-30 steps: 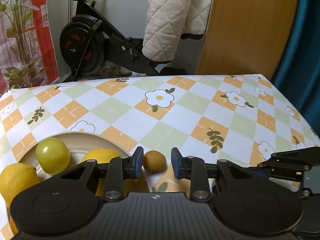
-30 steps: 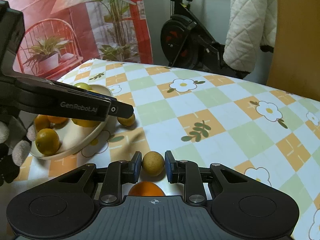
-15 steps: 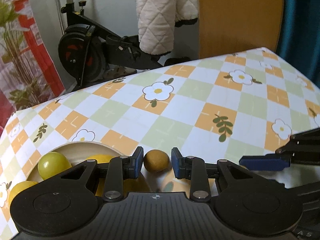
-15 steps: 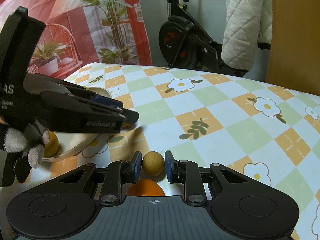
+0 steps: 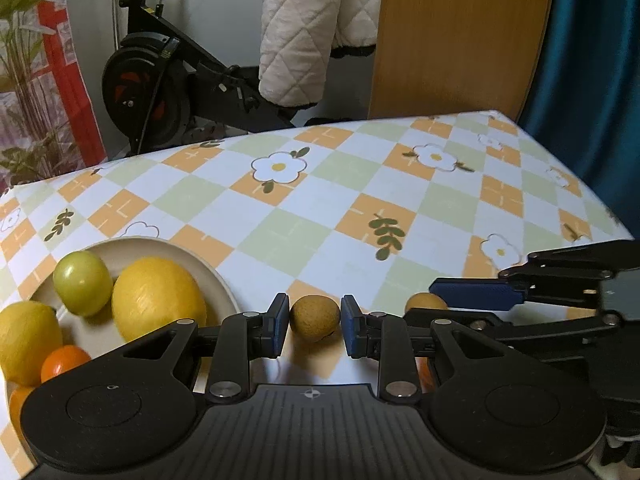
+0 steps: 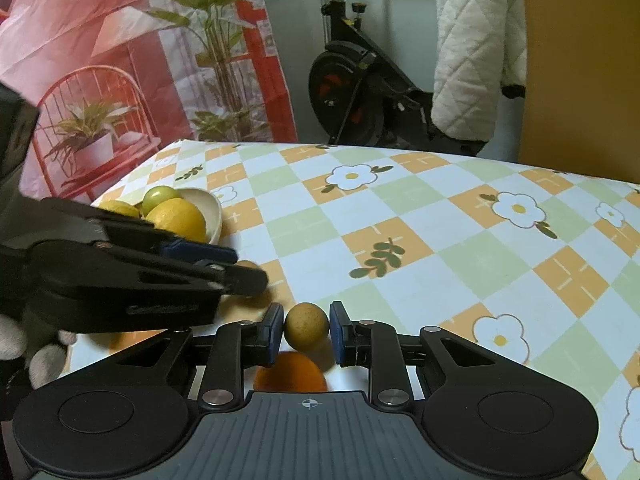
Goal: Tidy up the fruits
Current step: 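Carry the kiwi onto the plate and open the left gripper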
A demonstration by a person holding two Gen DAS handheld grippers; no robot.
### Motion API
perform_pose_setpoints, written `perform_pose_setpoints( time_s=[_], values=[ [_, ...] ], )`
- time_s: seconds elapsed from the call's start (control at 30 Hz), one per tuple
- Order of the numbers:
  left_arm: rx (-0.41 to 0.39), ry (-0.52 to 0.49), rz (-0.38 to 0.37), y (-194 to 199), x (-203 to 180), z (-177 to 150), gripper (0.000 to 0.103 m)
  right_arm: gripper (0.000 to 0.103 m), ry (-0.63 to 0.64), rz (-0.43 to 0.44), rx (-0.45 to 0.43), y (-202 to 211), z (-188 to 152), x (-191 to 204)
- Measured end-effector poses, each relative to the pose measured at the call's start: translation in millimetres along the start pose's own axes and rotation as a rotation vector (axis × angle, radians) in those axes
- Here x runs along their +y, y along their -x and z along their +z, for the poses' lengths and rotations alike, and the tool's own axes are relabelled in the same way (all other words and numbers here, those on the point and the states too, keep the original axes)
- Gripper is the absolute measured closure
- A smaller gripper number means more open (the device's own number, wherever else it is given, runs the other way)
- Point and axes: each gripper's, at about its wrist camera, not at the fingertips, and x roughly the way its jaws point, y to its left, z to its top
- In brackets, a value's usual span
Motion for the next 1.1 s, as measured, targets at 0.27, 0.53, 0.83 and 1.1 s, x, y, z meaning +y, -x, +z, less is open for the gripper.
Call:
perform_pose_setpoints(
  time_s=[0.27,0.53,0.83,1.1],
  values=[
    [-0.068,0.048,-0.006,35.8,2.5,-4.9,0.073,0.081,0.01,0.005,-0.028,14.4,1.5,8.4],
    [-0.116,0.144,0.013,72.2,25.7,-21.8,0.073,0.081,0.038,0.024,-0.042,25.3,8.9,26.3],
    [-0.13,0.266,0.068,96.6,64.0,-47.9,0.073,0.081,0.097,0.073,-0.026,21.6,18.3,60.4],
    [-0.141,0.323,0.096,107.4,88.5,-64.1,0.073,0.081,0.169,0.12,0.014,8.3,21.9,99.1]
  ],
)
